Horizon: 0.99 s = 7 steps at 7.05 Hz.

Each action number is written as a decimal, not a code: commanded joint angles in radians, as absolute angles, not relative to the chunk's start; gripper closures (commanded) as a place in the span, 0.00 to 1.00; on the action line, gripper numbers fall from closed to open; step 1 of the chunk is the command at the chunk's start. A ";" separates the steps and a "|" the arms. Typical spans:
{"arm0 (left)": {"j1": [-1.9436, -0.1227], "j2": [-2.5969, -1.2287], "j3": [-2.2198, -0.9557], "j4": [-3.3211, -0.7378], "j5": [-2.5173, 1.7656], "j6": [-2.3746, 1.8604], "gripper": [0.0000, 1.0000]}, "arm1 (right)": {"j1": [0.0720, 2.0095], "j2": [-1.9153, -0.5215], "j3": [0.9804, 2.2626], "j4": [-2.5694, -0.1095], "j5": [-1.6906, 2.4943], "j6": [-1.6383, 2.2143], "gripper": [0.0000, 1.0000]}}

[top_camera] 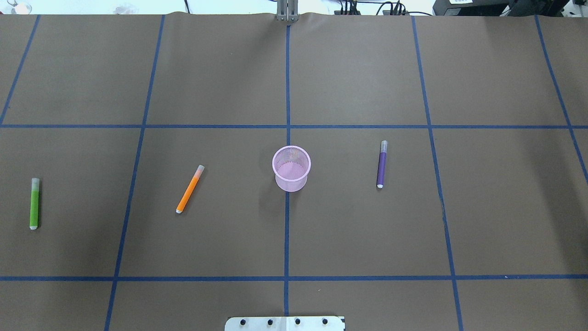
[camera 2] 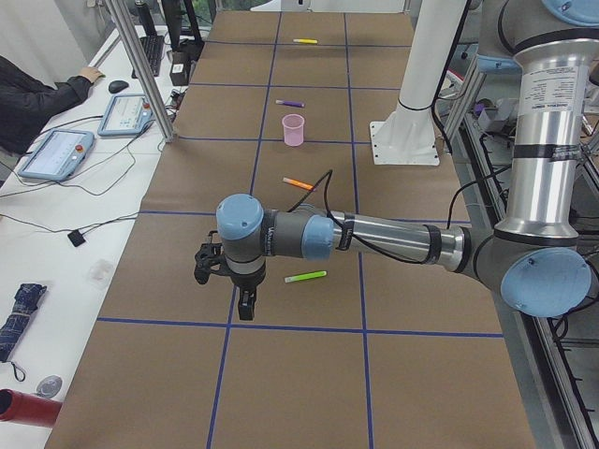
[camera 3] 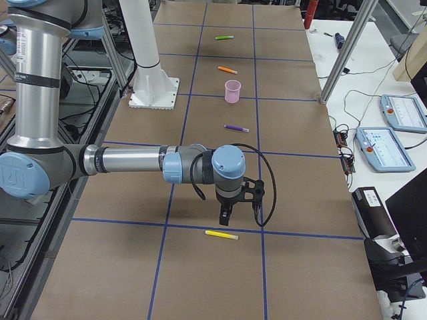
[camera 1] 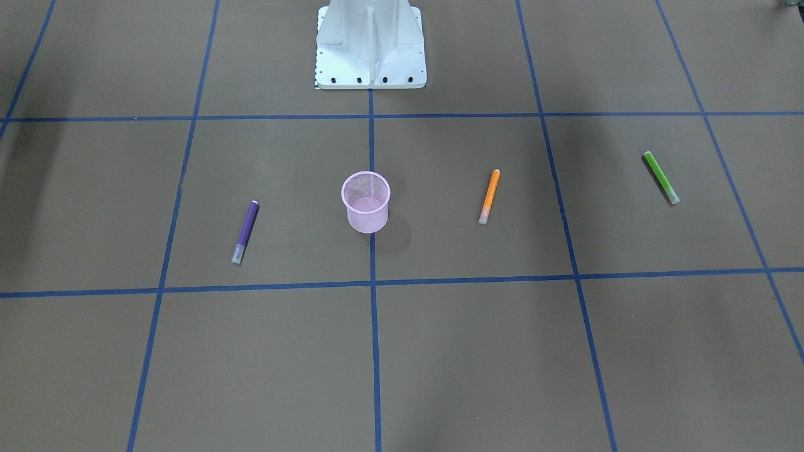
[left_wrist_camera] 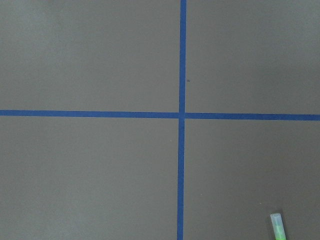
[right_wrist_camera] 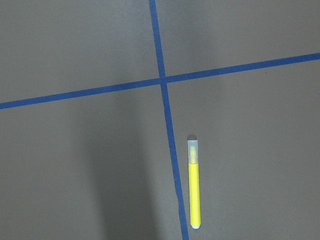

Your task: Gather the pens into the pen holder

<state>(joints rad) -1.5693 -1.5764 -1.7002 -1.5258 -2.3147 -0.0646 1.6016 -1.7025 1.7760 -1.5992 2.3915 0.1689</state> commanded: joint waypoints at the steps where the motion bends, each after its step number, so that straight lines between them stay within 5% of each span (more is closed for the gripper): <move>1: -1.569 -1.569 -1.703 -1.526 -2.310 -0.061 0.00 | 1.601 -1.703 1.776 -1.598 2.390 0.169 0.01; 7: -1.536 -1.597 -1.717 -1.590 -2.332 -0.155 0.00 | 1.601 -1.701 1.781 -1.598 2.390 0.169 0.01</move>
